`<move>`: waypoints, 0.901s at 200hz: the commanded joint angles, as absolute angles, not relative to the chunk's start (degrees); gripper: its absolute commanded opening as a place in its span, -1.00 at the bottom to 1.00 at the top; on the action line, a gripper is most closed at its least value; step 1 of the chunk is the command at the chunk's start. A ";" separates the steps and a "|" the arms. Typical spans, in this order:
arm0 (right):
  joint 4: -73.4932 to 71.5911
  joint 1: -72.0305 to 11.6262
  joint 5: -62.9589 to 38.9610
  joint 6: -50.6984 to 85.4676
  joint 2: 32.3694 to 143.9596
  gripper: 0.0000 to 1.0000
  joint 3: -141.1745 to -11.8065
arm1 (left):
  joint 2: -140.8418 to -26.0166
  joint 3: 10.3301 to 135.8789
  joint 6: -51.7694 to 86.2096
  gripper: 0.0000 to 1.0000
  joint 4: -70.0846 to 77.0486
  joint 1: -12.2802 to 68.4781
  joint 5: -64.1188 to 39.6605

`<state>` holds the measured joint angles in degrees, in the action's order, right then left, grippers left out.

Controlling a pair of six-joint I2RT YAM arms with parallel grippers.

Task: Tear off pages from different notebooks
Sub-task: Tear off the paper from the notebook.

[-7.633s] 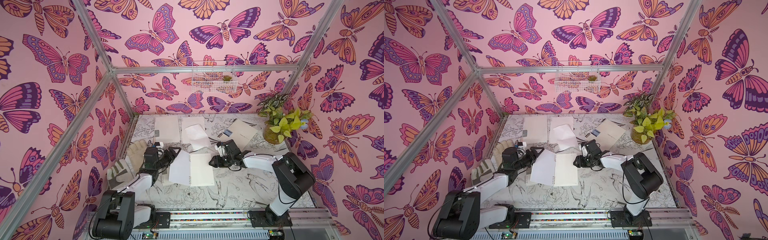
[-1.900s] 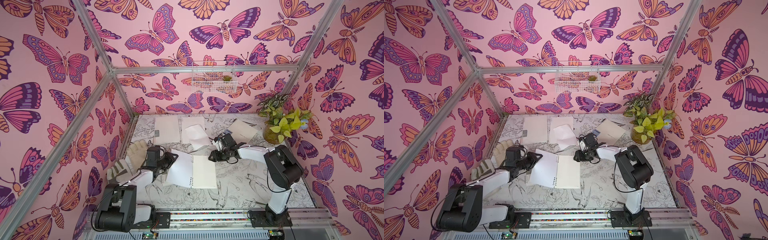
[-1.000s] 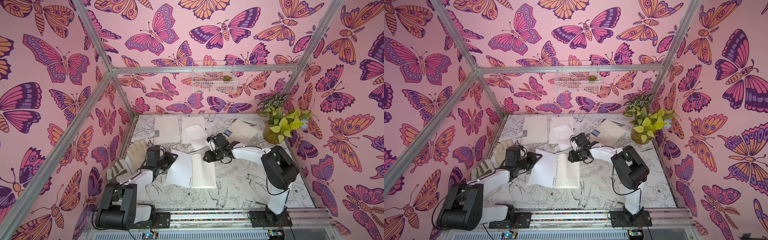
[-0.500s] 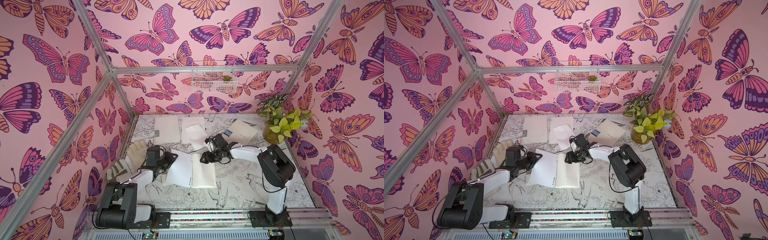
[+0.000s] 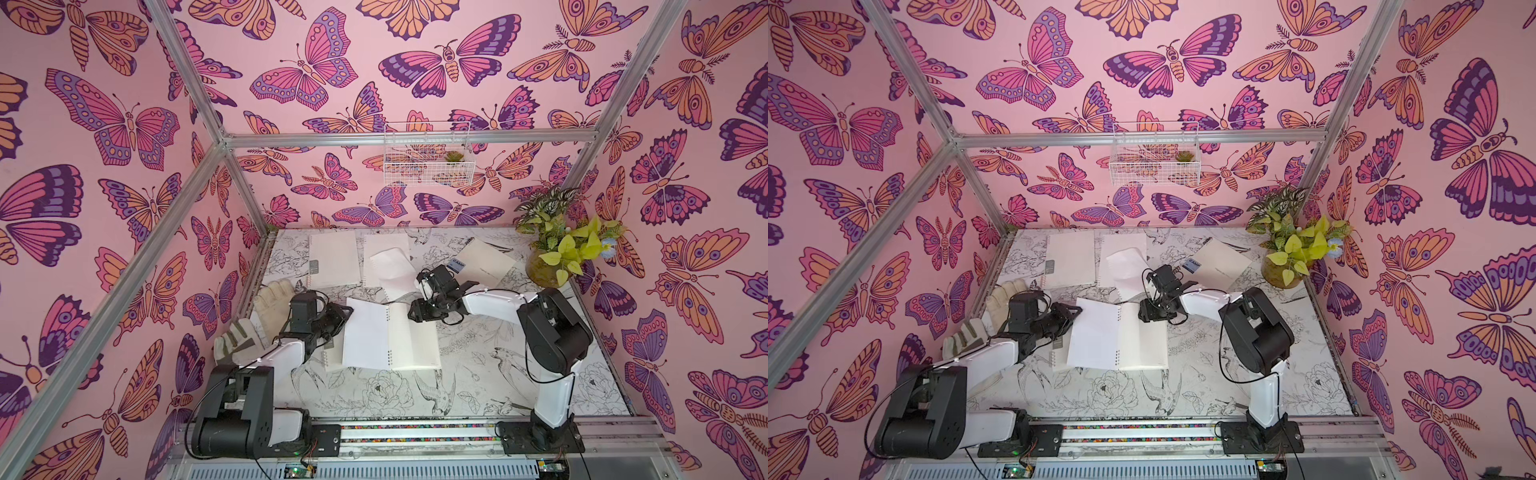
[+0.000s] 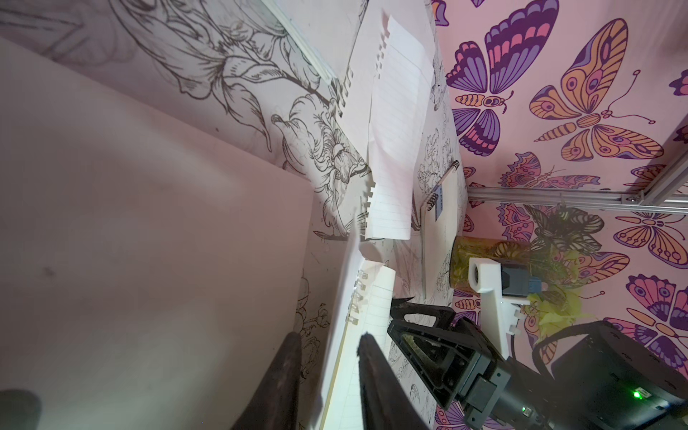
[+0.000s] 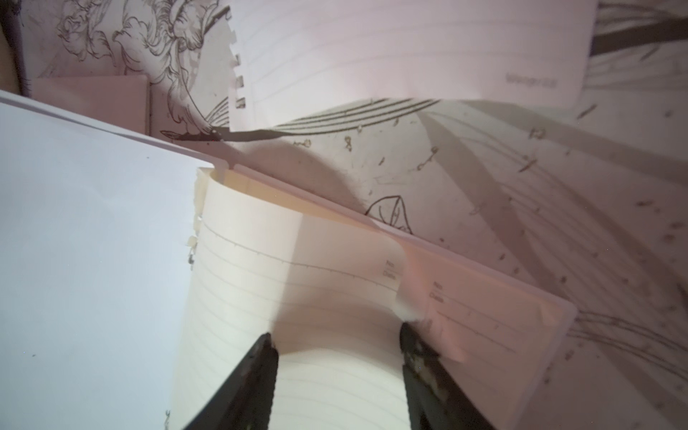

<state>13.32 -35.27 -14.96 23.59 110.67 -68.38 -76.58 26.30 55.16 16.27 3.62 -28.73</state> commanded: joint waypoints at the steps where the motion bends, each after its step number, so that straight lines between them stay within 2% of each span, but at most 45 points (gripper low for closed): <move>1: 18.77 -34.79 -11.60 22.77 111.06 0.18 -68.34 | -75.71 25.32 55.11 -0.40 16.52 3.08 -29.77; 66: 21.88 -34.50 -8.65 20.38 108.51 0.31 -69.21 | -76.53 25.58 56.44 -0.40 18.61 3.16 -31.85; 107: 21.89 -32.92 -9.37 19.95 109.75 0.13 -70.14 | -77.90 25.36 59.14 -0.40 24.39 3.27 -35.14; 122: 21.88 -32.43 -10.14 19.82 109.80 0.00 -70.22 | -78.63 25.30 59.51 -0.40 25.22 3.30 -35.83; 180: 22.26 -31.89 -11.42 18.59 106.57 -0.02 -70.14 | -80.16 24.84 58.93 -0.37 25.54 3.33 -34.98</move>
